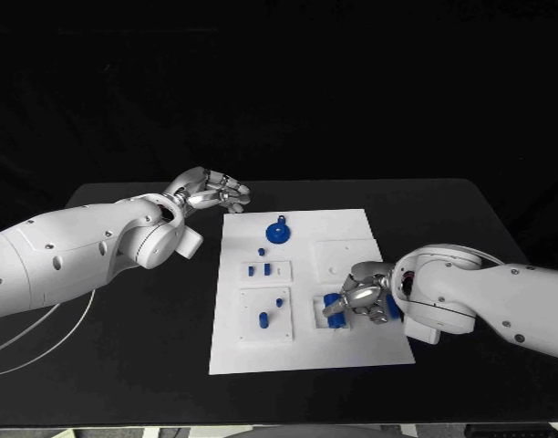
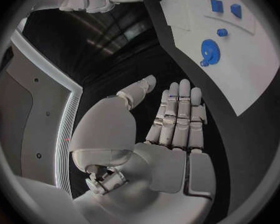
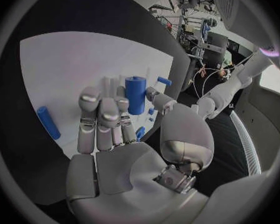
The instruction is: Assemble the parts on the task board
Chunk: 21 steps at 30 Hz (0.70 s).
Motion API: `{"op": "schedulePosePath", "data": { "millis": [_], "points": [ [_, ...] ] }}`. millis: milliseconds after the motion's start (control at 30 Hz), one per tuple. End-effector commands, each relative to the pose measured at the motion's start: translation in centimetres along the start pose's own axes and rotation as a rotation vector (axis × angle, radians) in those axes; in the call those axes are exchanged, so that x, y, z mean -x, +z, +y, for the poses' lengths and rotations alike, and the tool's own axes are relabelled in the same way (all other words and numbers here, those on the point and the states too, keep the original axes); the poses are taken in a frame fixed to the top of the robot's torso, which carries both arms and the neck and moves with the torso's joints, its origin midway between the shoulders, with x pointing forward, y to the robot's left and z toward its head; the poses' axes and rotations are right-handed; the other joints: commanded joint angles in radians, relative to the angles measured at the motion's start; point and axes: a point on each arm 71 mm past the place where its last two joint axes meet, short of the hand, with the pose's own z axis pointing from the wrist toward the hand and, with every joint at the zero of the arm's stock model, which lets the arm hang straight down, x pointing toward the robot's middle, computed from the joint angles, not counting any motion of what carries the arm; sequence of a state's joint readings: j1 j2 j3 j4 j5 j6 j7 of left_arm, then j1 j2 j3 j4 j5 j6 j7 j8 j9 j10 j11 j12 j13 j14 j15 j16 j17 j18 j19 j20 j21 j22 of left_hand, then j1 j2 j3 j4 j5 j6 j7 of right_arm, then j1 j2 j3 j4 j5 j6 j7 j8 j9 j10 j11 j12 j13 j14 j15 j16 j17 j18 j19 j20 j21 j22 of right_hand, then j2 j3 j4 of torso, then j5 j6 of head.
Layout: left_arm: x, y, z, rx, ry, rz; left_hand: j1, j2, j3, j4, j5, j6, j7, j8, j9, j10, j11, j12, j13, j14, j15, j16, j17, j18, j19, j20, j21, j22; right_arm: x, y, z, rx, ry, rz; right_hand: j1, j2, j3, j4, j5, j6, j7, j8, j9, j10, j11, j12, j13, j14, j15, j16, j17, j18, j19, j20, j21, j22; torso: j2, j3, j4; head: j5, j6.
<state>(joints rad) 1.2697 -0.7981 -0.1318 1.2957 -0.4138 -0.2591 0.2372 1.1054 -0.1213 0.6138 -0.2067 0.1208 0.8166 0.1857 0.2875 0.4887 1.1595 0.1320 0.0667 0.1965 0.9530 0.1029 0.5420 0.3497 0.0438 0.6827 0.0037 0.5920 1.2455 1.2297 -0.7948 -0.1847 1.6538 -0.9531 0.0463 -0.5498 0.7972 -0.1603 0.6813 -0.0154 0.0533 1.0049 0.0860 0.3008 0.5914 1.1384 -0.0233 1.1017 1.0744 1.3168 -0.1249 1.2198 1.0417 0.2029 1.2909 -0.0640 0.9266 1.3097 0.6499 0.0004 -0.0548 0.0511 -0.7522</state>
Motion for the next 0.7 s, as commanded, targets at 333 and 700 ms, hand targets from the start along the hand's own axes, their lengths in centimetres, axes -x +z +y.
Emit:
{"op": "schedulePosePath", "data": {
  "millis": [333, 700],
  "points": [
    [-0.08, -0.01, -0.08, -0.006, -0.008, 0.011, -0.009, 0.003, 0.000, 0.007, -0.003, -0.007, -0.003, 0.007, -0.001, -0.004, 0.002, 0.005, -0.002, 0.004, 0.002, -0.004, 0.003, 0.013, 0.006, 0.001, -0.004, 0.002, -0.37, 0.38, 0.16, -0.001, -0.017, 0.009, -0.025, -0.027, 0.000, 0.015, -0.004, 0.001, 0.003, -0.007, 0.003, 0.003, 0.001, -0.010, 0.005, 0.000, -0.005, -0.003, -0.002, 0.059, -0.005, -0.001, 0.006, 0.011, 0.000, 0.0002, -0.0002, 0.005, -0.002],
    [-0.01, -0.04, -0.05, -0.005, -0.007, 0.009, -0.010, 0.003, 0.000, 0.007, -0.003, -0.007, -0.003, 0.007, -0.001, -0.004, 0.002, 0.005, -0.002, 0.004, 0.002, -0.005, 0.003, 0.013, 0.006, 0.001, -0.004, 0.003, -0.12, 0.40, 0.05, 0.002, -0.031, -0.015, -0.121, -0.054, -0.213, -0.040, -0.004, -0.017, 0.001, -0.012, 0.020, -0.011, -0.002, -0.021, 0.019, -0.012, -0.008, -0.007, 0.001, 0.059, -0.030, -0.017, -0.001, 0.010, 0.000, -0.0001, -0.0004, 0.007, -0.003]
  ]
}}
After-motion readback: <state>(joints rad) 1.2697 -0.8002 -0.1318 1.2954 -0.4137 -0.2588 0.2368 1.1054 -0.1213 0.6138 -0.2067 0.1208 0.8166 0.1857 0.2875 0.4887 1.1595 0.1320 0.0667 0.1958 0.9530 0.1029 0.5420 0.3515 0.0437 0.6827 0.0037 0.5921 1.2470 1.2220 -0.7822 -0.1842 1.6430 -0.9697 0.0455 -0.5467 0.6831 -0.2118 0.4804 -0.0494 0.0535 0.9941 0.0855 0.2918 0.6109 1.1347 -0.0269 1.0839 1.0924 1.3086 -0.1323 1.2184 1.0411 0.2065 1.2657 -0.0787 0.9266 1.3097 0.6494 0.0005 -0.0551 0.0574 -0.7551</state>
